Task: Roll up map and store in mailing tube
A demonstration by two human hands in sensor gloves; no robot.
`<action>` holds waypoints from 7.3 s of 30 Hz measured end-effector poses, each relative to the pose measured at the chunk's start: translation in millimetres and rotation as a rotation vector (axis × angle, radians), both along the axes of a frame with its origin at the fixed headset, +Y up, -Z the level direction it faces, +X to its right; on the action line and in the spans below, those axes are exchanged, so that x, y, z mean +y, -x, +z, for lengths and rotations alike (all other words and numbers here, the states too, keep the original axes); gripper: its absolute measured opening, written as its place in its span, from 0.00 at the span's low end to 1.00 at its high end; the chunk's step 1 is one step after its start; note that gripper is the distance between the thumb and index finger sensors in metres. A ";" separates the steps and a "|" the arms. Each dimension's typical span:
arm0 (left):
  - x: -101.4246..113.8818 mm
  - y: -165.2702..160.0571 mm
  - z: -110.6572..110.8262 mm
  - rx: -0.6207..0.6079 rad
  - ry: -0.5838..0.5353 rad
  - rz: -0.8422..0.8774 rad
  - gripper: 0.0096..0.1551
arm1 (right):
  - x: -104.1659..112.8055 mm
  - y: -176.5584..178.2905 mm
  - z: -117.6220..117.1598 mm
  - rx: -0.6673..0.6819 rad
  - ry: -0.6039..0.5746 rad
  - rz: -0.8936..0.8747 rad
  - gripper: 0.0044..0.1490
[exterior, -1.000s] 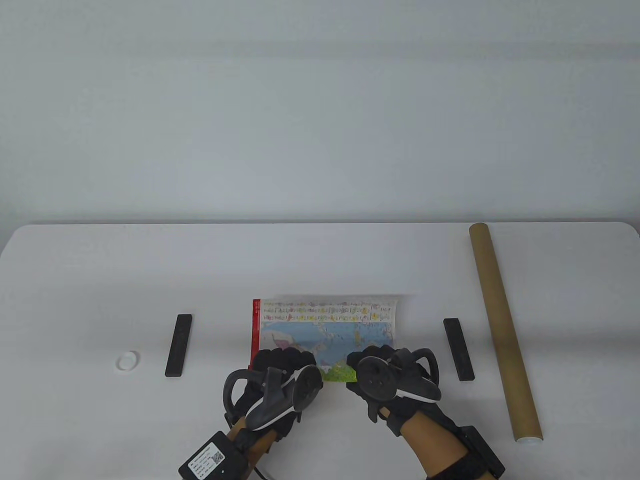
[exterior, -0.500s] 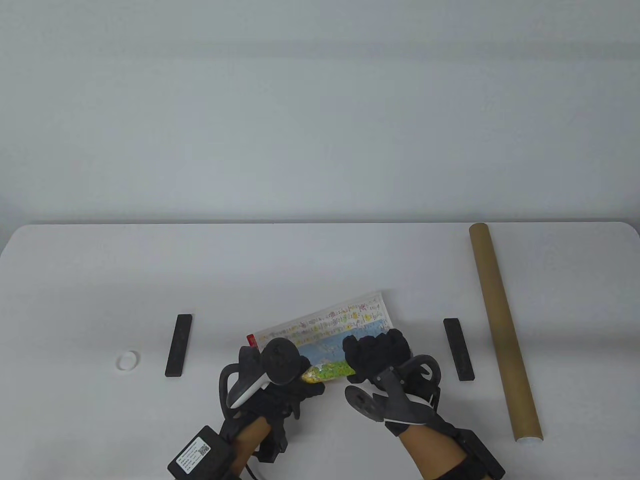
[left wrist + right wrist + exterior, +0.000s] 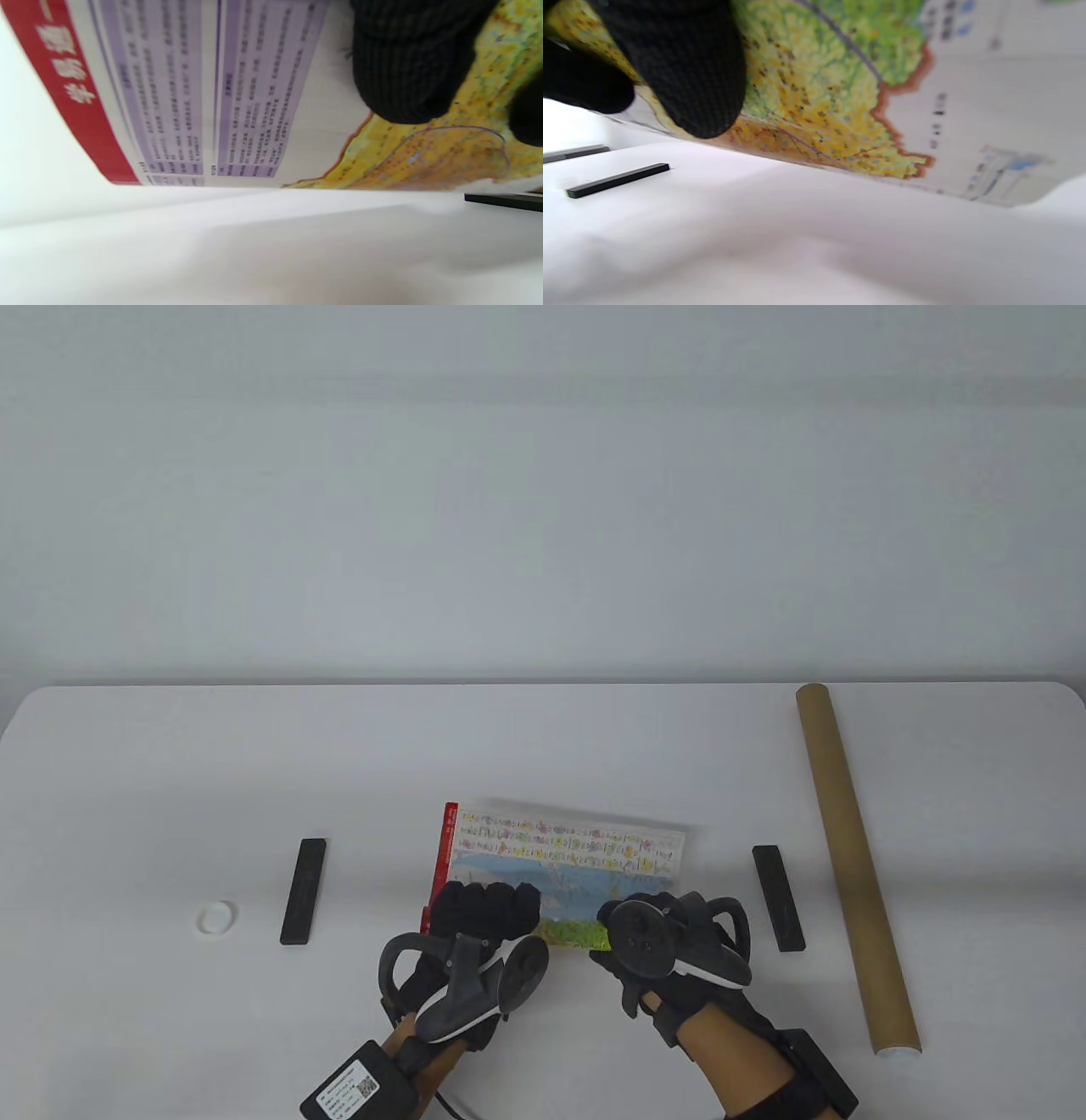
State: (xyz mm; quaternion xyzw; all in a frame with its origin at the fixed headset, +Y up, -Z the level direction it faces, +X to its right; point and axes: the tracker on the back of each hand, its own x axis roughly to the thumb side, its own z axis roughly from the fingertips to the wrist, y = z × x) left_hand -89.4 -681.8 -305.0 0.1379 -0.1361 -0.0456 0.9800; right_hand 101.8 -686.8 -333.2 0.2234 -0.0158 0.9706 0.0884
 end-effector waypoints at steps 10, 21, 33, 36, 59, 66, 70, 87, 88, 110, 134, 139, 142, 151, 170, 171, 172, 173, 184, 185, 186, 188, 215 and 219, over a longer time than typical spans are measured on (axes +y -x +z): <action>-5.2 6.4 -10.8 0.037 0.177 0.073 0.28 | -0.3 8.1 9.0 0.043 -0.158 0.106 0.43; -16.2 30.2 -29.2 0.053 0.560 0.365 0.26 | 6.9 24.0 28.0 0.097 -0.463 0.279 0.44; -1.1 -0.4 -2.9 0.019 0.170 0.037 0.33 | -0.2 9.6 7.2 0.015 -0.174 0.114 0.31; 2.2 -6.4 4.6 0.018 0.100 -0.002 0.35 | -5.2 1.4 -0.4 0.020 -0.038 -0.008 0.31; -9.4 14.1 -15.5 0.051 0.372 0.185 0.30 | 2.9 17.9 21.8 0.105 -0.299 0.186 0.43; -12.1 20.5 -20.4 0.028 0.467 0.276 0.29 | 8.5 23.1 27.2 0.101 -0.375 0.266 0.41; -14.2 15.0 -17.6 0.014 0.416 0.236 0.30 | 4.9 20.6 22.4 0.092 -0.317 0.267 0.37; -6.5 -4.7 -3.1 0.005 0.123 -0.021 0.30 | -8.5 3.0 2.7 0.105 0.004 0.038 0.35; -7.0 -3.5 -4.7 0.010 0.158 -0.004 0.29 | -7.1 4.8 5.7 0.106 -0.049 0.074 0.36; -1.8 -8.0 2.2 -0.001 0.040 -0.067 0.35 | -5.4 7.0 6.6 0.098 -0.031 0.024 0.33; -1.3 1.1 -7.7 -0.003 0.224 0.091 0.29 | 7.5 20.4 22.3 0.101 -0.293 0.225 0.33; 6.6 -9.0 4.8 -0.003 0.039 -0.030 0.32 | 6.2 9.8 11.4 0.094 -0.106 0.067 0.32; 7.0 -11.5 6.4 -0.009 0.004 -0.056 0.32 | 4.4 6.1 7.5 0.105 -0.025 0.018 0.32; 7.6 -4.4 -2.7 -0.010 0.113 0.037 0.26 | 11.0 13.2 21.0 0.103 -0.244 0.144 0.37; 7.1 -4.7 -0.8 -0.027 0.022 0.038 0.31 | 16.4 15.0 19.6 0.077 -0.234 0.150 0.32; 7.6 -6.1 0.4 -0.029 0.001 0.018 0.32 | 16.1 13.5 18.1 0.078 -0.211 0.129 0.32; 8.1 -7.5 2.4 -0.030 -0.025 -0.004 0.32 | 15.5 11.4 16.0 0.081 -0.165 0.104 0.32; 8.4 -8.3 3.5 -0.030 -0.044 -0.013 0.33 | 14.8 10.0 15.0 0.080 -0.142 0.081 0.33; 7.0 -6.0 -2.0 -0.021 0.054 0.013 0.26 | 13.2 14.2 19.5 0.098 -0.235 0.148 0.36; 6.3 -4.7 -3.6 -0.015 0.085 0.035 0.26 | 14.0 16.2 22.0 0.096 -0.273 0.179 0.36; 5.9 -3.5 -4.8 -0.011 0.105 0.052 0.26 | 14.6 17.5 23.8 0.096 -0.304 0.197 0.37; 5.0 0.3 -8.0 -0.005 0.160 0.102 0.26 | 16.1 21.0 28.7 0.097 -0.382 0.240 0.38; 10.7 -10.1 7.8 -0.026 -0.031 -0.020 0.29 | 15.5 7.7 14.0 0.108 -0.113 0.073 0.34; 9.9 -8.3 4.7 -0.018 0.017 0.002 0.27 | 15.6 11.0 17.9 0.105 -0.192 0.126 0.36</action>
